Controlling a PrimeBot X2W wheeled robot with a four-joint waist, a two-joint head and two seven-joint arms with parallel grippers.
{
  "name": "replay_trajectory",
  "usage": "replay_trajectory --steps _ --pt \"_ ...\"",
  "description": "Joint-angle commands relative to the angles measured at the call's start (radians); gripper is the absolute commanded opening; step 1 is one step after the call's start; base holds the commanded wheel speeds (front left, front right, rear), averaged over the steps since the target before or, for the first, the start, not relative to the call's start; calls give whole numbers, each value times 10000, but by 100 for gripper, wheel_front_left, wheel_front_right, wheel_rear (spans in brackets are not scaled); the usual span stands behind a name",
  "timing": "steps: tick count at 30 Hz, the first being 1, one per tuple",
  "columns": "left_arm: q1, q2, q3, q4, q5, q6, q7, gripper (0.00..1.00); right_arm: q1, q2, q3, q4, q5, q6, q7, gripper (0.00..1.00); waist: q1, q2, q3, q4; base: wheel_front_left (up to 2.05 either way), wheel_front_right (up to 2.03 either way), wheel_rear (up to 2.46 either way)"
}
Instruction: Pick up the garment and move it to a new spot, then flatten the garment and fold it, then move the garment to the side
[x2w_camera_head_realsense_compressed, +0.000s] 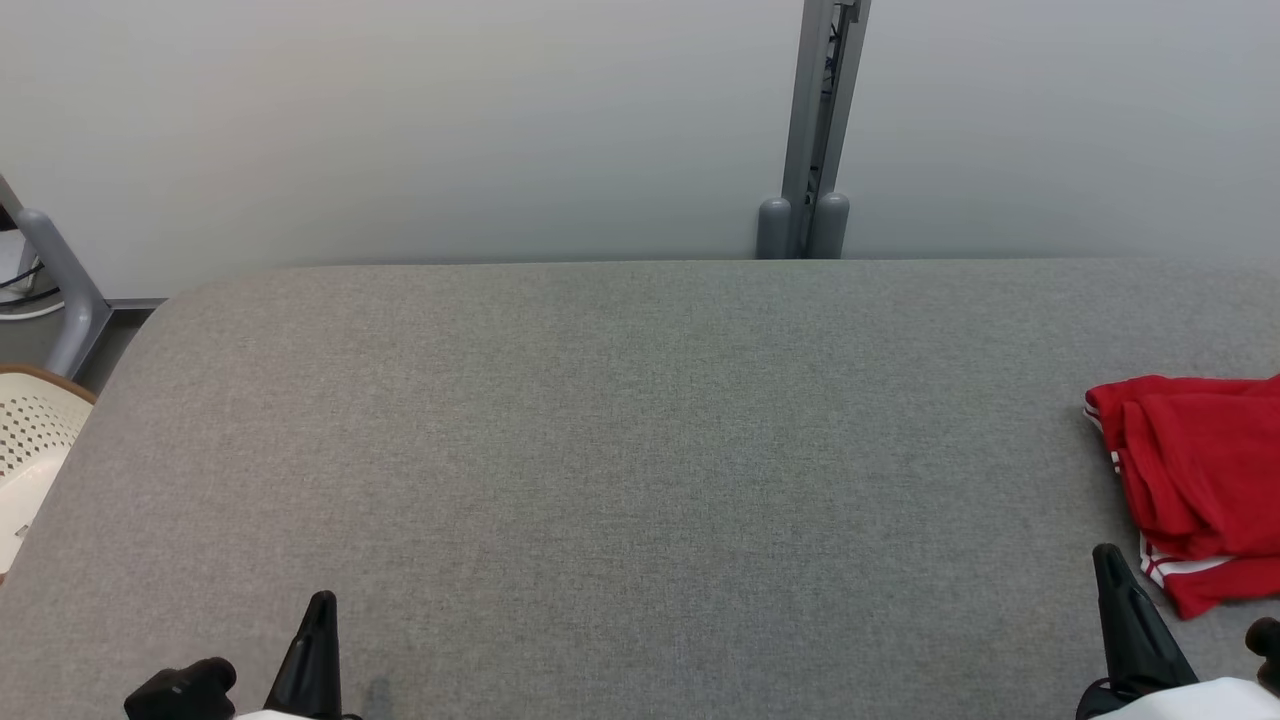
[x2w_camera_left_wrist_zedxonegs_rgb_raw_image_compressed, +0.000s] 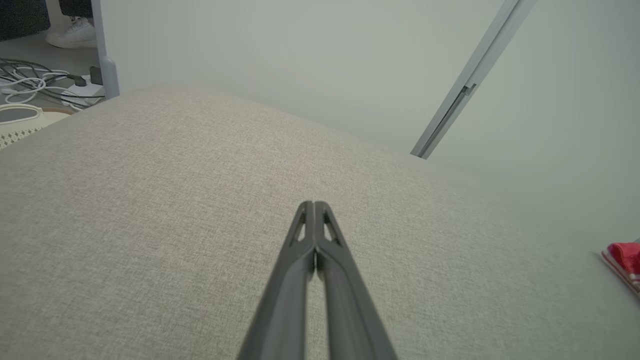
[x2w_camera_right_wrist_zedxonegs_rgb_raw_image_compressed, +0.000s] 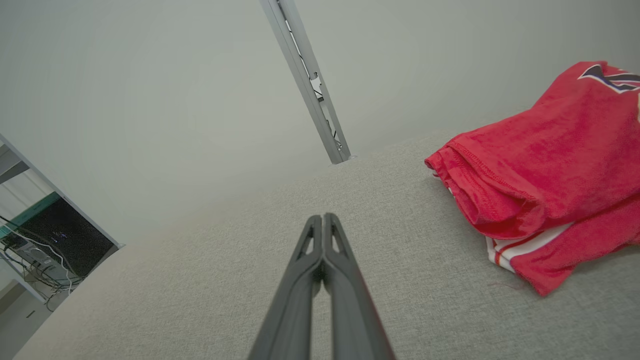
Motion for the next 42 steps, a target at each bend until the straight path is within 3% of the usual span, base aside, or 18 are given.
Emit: replay_trajectory --steps 1,42 --pt "-377 55 150 -108 -338 -85 67 0 -280 -111 -18 -53 393 0 68 0 0 0 4 -3 0 0 0" --pt "-1366 -492 1345 96 -5488 -1035 1476 0 -1386 -209 -102 929 6080 1 861 0 0 0 141 -94 0 0 0"
